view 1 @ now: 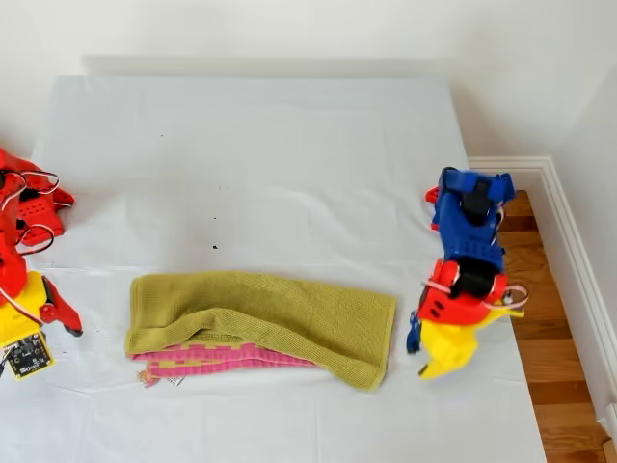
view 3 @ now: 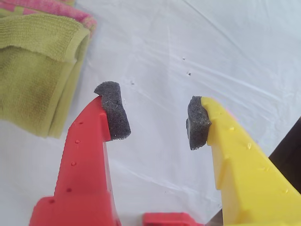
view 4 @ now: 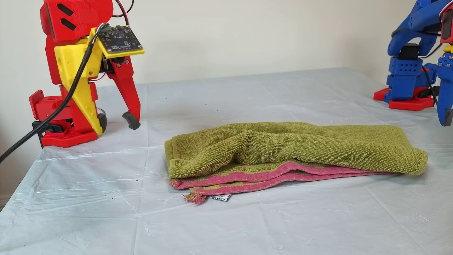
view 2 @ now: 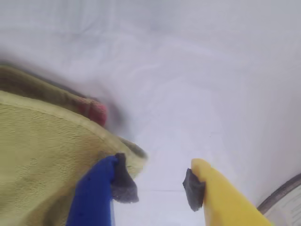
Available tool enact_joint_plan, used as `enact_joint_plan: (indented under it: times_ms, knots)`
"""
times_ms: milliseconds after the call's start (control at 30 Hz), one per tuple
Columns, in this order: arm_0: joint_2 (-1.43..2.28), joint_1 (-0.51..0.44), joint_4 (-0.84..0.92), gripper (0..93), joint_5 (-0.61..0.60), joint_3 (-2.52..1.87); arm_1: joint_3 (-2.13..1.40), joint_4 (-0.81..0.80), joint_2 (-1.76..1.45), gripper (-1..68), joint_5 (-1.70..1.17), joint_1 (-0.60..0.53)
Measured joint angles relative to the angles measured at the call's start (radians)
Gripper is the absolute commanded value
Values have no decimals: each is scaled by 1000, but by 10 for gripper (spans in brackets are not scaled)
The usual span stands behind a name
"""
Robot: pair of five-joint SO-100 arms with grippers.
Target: Fold the towel.
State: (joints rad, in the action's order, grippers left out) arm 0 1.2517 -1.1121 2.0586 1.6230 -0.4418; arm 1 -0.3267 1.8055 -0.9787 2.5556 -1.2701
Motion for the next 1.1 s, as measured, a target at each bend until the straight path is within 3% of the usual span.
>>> enact_joint_plan:
  times_ms: [33,67,100,167,267,400,500,600,733,800,933,1100]
  knots:
    - [14,2,0,273,0,-21,-72,0,-58,49,8,0]
    - [32,0,0,177,5,-51,-153,0,-127,46,11,0]
    - [46,0,0,15,3,-74,-216,0,-183,42,9,0]
    - [77,0,0,15,-28,-123,-370,0,-327,4,-15,0]
    - [121,-6,3,15,-32,-153,-630,0,-586,4,-149,29]
    - [193,-14,3,15,-34,-222,-890,0,-913,3,-580,225]
    - [218,0,3,15,-52,-245,-902,-17,-1066,2,-999,477]
    - [238,15,3,15,-66,-275,-962,-155,-1213,2,-1345,678]
    - [290,31,-11,15,-81,-353,-1259,-463,-1546,1,-1922,1008]
    - [313,31,-32,15,-94,-388,-1410,-526,-1641,2,-2166,1095]
    - [348,32,-67,15,-138,-443,-1697,-675,-1704,2,-2381,1172]
    - [357,78,-109,15,-304,-460,-2184,-913,-1930,2,-2413,1218]
